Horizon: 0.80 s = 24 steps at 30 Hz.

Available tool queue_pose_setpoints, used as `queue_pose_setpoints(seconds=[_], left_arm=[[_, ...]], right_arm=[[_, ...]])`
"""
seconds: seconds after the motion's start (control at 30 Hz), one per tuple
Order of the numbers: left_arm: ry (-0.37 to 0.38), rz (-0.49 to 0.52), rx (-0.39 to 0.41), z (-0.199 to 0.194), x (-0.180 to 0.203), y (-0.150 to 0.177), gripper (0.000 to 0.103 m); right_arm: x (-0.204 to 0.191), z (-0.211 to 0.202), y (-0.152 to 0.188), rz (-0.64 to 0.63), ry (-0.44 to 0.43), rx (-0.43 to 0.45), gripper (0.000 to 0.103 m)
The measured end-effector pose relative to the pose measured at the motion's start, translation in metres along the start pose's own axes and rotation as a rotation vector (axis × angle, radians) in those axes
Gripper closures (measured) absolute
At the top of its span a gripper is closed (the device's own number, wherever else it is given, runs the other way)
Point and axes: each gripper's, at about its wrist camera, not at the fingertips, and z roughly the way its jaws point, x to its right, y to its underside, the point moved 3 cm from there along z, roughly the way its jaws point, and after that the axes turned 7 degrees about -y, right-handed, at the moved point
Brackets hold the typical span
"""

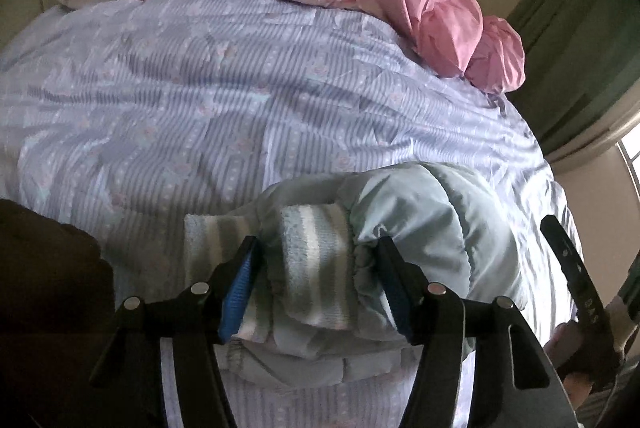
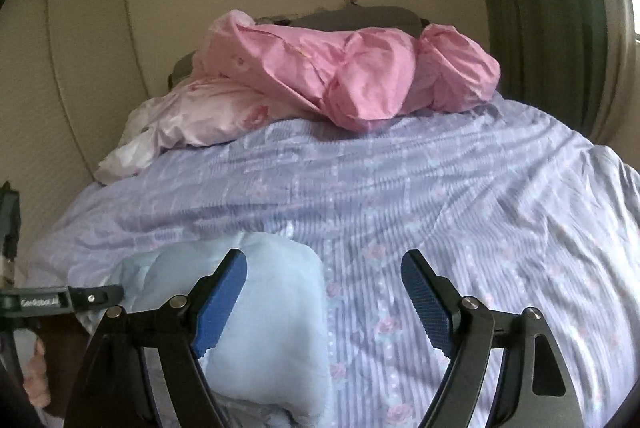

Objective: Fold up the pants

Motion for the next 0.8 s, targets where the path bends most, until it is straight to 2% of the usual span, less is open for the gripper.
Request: queue_pose_setpoints(seconds=[0.07, 0.1, 0.17, 0.2, 0.23, 0.3, 0.37, 0.43, 0.53, 0.67, 0.73, 0.8], left_arm=[[0.018, -0.017, -0.006, 0.002, -0.001, 0.0, 0.05], [0.039, -0.029, 0.002, 0.002, -0.001, 0.0, 0.063], [0.083, -0.049, 0.001, 0.001, -0.001, -0.001, 0.074], [0.096, -0.049, 0.011, -0.002, -0.001, -0.002, 0.088], [0.094, -0.043, 0.023, -0.006, 0.0, -0.001, 0.095], [0.133, -0.031, 0.054, -0.02, 0.001, 0.0, 0.095], [0.138, -0.022, 0.095, -0.035, 0.001, 0.001, 0.095], [0.126, 0.007, 0.134, -0.052, 0.001, 0.001, 0.095], [0.105, 0.035, 0.152, -0.064, 0.006, -0.001, 0.095], [0.081, 0.008, 0.202, -0.075, 0.007, -0.004, 0.095], [0.071, -0.013, 0.209, -0.074, 0.002, -0.005, 0.095], [0.054, 0.007, 0.213, -0.071, 0.002, -0.003, 0.095]], right_arm=[[-0.001, -0.001, 0.0, -0.005, 0.009, 0.008, 0.022], [-0.003, -0.002, 0.0, -0.013, 0.005, 0.007, 0.022], [-0.006, -0.002, 0.001, -0.016, -0.008, 0.001, 0.022], [-0.007, -0.002, 0.001, -0.015, -0.007, -0.001, 0.022], [-0.007, -0.003, 0.001, -0.014, -0.004, -0.001, 0.022], [-0.008, -0.006, 0.001, -0.021, -0.004, 0.003, 0.022], [-0.009, -0.009, 0.0, -0.027, 0.003, 0.006, 0.022], [-0.009, -0.014, -0.001, -0.02, 0.009, 0.015, 0.022], [-0.018, -0.037, 0.004, -0.04, 0.006, 0.061, 0.022], [-0.035, -0.064, 0.028, -0.123, 0.034, 0.103, 0.022], [-0.038, -0.066, 0.04, -0.083, 0.06, 0.082, 0.022], [-0.03, -0.067, 0.052, 0.021, 0.085, 0.061, 0.022]])
